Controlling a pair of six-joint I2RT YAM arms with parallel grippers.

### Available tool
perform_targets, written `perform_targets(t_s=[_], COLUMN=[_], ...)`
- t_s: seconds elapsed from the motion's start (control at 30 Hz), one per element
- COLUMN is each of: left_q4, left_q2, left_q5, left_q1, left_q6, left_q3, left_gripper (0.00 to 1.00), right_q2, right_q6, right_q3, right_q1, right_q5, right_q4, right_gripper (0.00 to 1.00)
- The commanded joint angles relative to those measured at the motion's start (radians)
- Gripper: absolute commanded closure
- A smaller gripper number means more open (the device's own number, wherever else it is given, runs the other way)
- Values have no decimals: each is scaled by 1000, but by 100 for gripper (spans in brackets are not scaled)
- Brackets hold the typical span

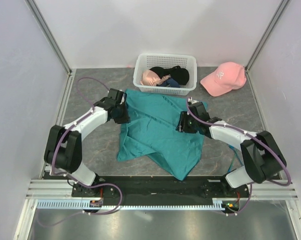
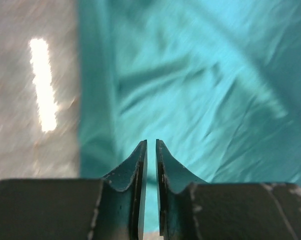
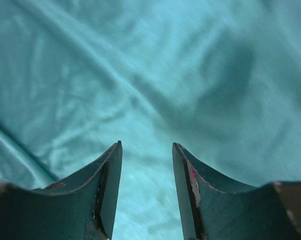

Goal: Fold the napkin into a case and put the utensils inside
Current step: Smooth out the napkin at the center of the board.

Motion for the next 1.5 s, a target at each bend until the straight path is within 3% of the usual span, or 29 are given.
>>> perform_targets(t_s=[0.0,0.4,0.5,0.57,0.67,0.83,0.9,0.93,0.97,1.1,1.2,1.23,1.27,1.47], left_q4=[-21,66,23,-81,-155,-192,-190,-190,-175,-158,-18,29,78,104], left_q2=[-97,-74,-16,36,49,-184,-268,-332,-348,-348,-324,-312,-287,-144], left_q5=[-41,-54,-122,-227,-325,-444,-475,-486,-474,-342,-93,92,154,226], left_q1=[-7,-106,-103,-99,-71,80,108,131,138,141,139,130,115,-91], left_q6=[9,-12,-54,-107,-170,-309,-333,-340,-334,-264,-158,-122,-121,-130], left_q3=[-129,-187,-171,-129,-123,-216,-238,-247,-247,-209,-212,-232,-241,-161], left_gripper=[84,88,89,98,98,98,92,84,80,79,83,86,86,91], right_q2=[88,174,164,155,156,153,153,153,153,158,101,83,64,-59], right_q6=[-30,10,15,13,9,-13,-22,-34,-40,-77,-86,-85,-77,-22], right_q3=[94,76,65,61,61,53,54,57,65,103,114,114,110,19], right_q1=[7,7,5,4,-2,-15,-15,-15,-15,-16,-10,-5,1,2], right_q5=[-56,-65,-58,-43,-41,-9,20,27,31,25,13,10,-2,-4], right_q4=[13,72,72,70,67,52,39,36,27,-10,-51,-74,-88,-145], right_gripper=[47,53,54,53,54,54,54,54,54,53,50,48,46,39])
